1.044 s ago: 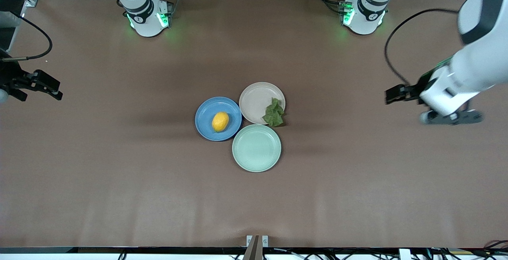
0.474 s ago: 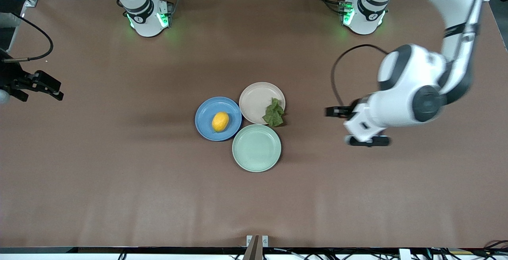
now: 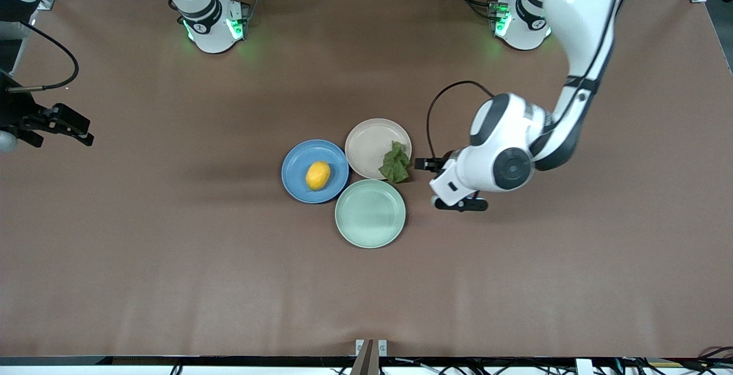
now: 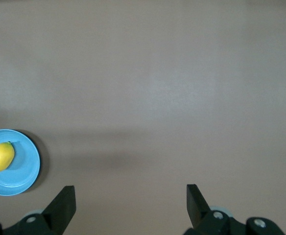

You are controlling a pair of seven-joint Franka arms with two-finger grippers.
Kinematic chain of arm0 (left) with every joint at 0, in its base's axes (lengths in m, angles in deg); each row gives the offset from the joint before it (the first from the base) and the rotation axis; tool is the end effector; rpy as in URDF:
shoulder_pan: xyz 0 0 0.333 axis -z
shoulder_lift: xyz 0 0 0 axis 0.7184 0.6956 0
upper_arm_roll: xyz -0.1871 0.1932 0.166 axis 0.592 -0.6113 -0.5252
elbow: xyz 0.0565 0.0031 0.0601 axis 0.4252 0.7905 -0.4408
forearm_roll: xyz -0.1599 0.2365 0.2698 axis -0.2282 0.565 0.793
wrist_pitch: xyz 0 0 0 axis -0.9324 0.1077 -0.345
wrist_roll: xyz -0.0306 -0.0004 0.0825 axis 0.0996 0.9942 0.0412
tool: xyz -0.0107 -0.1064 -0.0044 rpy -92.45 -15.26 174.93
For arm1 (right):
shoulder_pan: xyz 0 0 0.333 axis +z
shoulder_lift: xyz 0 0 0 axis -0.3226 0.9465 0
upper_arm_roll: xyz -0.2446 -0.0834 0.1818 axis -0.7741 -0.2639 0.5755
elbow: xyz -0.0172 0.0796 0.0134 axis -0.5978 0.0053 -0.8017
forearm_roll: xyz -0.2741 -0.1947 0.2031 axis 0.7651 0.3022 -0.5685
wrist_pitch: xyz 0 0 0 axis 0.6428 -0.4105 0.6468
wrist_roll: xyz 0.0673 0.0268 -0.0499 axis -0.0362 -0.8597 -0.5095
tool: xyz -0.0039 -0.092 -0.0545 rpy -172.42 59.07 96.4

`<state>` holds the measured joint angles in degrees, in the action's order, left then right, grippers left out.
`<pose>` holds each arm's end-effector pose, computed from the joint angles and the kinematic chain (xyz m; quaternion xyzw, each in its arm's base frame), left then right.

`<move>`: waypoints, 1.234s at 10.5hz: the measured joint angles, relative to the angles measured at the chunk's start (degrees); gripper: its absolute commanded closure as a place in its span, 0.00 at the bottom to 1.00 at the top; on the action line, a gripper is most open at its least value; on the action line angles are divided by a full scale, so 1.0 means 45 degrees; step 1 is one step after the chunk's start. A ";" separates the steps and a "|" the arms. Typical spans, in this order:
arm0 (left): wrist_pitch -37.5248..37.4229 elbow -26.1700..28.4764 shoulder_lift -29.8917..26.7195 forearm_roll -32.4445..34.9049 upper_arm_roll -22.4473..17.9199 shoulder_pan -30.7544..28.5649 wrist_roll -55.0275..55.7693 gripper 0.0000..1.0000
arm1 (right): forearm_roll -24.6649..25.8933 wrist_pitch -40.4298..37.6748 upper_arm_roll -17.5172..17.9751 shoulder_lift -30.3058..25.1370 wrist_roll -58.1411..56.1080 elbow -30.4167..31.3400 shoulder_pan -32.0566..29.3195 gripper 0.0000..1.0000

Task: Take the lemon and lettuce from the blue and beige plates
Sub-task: 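Move the left gripper over the lettuce on the beige plate, then grasp the lettuce with the left gripper while the right gripper approaches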

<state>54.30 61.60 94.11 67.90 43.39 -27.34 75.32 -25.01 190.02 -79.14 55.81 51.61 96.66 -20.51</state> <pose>0.5850 -0.3434 0.2829 0.9792 -0.0236 -0.1770 0.0969 0.5739 -0.0227 0.5950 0.9991 -0.0050 0.0421 0.0030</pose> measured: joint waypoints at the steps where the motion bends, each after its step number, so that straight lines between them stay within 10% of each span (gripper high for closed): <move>1: 0.0357 0.0025 0.0296 -0.0023 0.0001 0.0196 0.0268 0.00 | -0.0005 0.0088 0.0018 0.0084 0.0419 0.0004 0.0149 0.00; 7: 0.2130 0.0087 0.1508 -0.0606 0.0011 0.1184 0.1471 0.01 | -0.0021 0.1212 0.0073 0.1379 0.4458 0.0048 0.2531 0.00; 10: 0.2415 0.0084 0.1765 -0.0611 0.0010 0.1218 0.1910 0.52 | 0.0088 0.2343 0.0081 0.2547 0.6923 0.0115 0.4075 0.00; 13: 0.2428 0.0024 0.1759 -0.0653 0.0017 0.1245 0.2448 0.63 | 0.0292 0.2713 0.0040 0.3148 0.7613 0.0117 0.4489 0.00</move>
<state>65.23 61.70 102.02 64.96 43.47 -21.73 86.33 -23.69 202.23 -78.96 69.97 85.87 97.19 -0.31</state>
